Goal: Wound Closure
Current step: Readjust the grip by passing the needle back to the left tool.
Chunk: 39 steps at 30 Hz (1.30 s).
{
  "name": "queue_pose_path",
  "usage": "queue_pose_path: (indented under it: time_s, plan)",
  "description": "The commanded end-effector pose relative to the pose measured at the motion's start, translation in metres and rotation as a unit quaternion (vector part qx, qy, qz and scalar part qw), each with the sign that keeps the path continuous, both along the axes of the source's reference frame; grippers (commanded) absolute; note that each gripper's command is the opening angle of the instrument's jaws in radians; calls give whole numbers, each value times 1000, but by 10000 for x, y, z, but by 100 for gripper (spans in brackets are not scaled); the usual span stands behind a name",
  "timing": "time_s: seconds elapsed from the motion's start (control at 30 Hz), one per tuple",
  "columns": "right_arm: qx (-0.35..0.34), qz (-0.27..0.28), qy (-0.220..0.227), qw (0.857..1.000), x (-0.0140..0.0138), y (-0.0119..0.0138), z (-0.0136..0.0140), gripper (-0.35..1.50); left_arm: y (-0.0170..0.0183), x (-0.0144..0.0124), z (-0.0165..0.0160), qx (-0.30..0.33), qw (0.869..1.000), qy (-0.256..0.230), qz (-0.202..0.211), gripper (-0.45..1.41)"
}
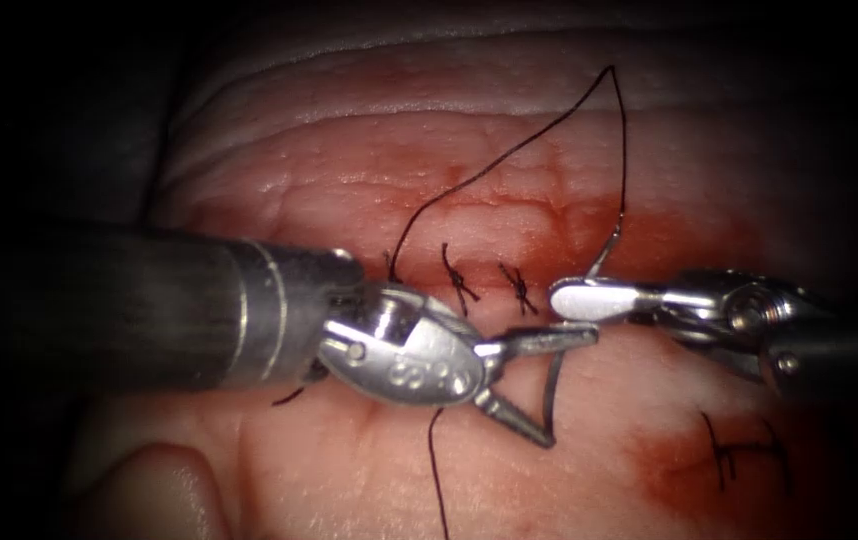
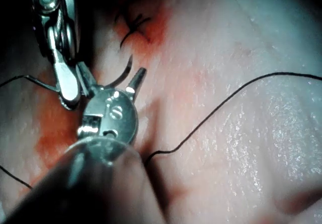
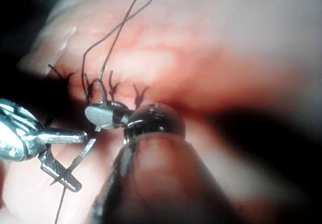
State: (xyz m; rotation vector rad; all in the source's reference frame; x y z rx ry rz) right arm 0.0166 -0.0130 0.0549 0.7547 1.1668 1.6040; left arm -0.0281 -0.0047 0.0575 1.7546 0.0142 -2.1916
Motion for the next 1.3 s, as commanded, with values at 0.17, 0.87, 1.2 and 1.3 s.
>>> queue_pose_path:
  time_s: [0.17,0.87,1.2,1.3]
  plan:
    - [6,-8,16,1000,6,-1,4,-35,-2,-6,5,-9,1000,-4,10,54]
    - [6,-14,26,1000,13,-4,4,-35,5,-7,3,-41,999,-25,0,-45]
    - [2,-5,31,1000,19,-5,3,37,11,-6,-1,-90,993,-52,-50,-45]
    - [7,2,36,999,19,-3,5,79,12,-6,-4,-98,991,-59,-65,-45]
